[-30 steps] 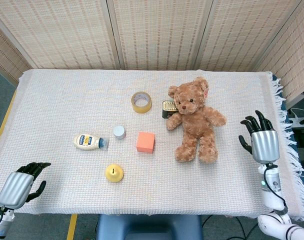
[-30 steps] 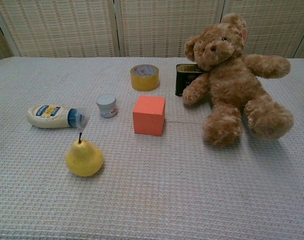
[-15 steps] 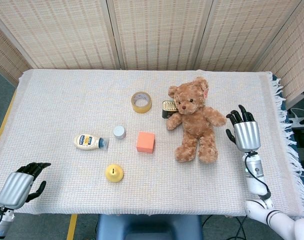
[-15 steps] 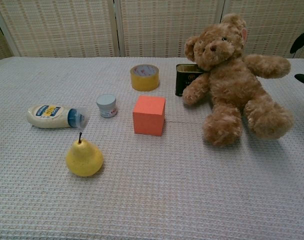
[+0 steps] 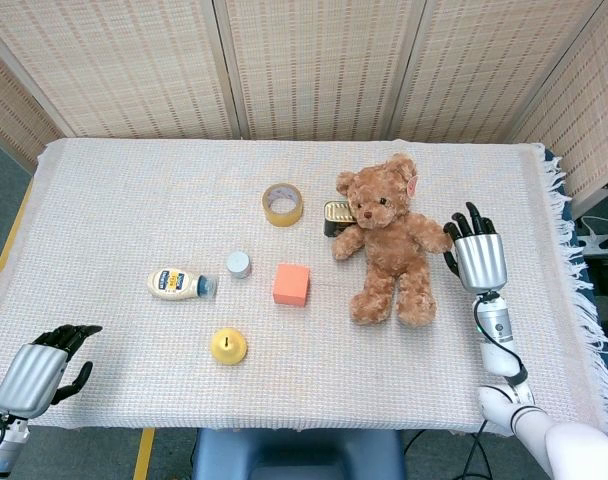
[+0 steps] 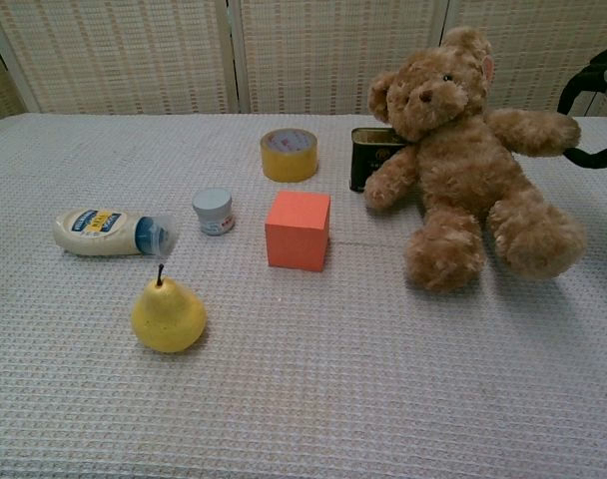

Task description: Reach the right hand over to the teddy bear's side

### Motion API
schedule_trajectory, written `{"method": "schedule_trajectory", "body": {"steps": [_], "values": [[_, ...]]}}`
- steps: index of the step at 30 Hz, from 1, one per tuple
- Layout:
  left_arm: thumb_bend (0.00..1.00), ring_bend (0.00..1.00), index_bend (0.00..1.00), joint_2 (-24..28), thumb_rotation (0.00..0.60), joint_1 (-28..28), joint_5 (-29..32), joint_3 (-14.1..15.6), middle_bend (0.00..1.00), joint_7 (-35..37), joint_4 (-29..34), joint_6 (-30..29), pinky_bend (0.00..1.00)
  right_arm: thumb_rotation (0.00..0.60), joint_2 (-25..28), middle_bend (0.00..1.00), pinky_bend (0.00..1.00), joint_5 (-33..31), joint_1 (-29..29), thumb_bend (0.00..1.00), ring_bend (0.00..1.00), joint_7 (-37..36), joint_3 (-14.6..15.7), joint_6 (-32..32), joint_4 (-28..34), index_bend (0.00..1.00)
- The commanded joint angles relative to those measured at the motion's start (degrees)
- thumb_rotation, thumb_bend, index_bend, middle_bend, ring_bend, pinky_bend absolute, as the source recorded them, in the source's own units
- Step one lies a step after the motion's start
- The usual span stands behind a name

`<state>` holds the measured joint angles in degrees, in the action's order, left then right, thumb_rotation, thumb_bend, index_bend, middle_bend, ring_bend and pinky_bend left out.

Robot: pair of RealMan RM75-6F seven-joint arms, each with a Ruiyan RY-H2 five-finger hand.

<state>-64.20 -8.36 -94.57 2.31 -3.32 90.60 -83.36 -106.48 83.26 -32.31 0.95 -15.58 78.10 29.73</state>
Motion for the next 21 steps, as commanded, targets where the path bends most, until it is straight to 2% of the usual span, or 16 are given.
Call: {"method": "schedule_trajectory", "body": {"steps": [1, 6, 11, 21], "values": [[0.44, 0.26, 0.24, 0.0, 0.6, 0.0, 0.1, 0.0, 0.29, 0.1, 0.0, 0.0, 0.43, 0.6, -1.8, 0.31, 0.37, -0.7, -1.2, 0.15, 0.13, -1.1, -0.1, -0.9, -3.4, 0.44], [0.44, 0.26, 0.23, 0.1, 0.6, 0.0, -0.3, 0.1, 0.3, 0.3, -0.1, -0.1, 0.43, 0.6, -4.1, 0.31, 0.37, -1.7, -2.6, 0.15, 0.13, -2.7, -0.2, -2.4, -8.1, 0.43], [0.44, 0.26, 0.23, 0.1, 0.6, 0.0, -0.3, 0.1, 0.3, 0.3, -0.1, -0.1, 0.43, 0.6, -5.5, 0.31, 0.4, -1.9, -3.2, 0.15, 0.14, -4.1, 0.3, -1.9, -11.1, 0.47], [0.44, 0.26, 0.23, 0.0, 0.6, 0.0, -0.4, 0.2, 0.3, 0.2, -0.2, -0.1, 0.43, 0.6, -6.5, 0.31, 0.4, -1.9, -3.3, 0.15, 0.14, -5.9, 1.6, -1.2, -12.5, 0.41]]}}
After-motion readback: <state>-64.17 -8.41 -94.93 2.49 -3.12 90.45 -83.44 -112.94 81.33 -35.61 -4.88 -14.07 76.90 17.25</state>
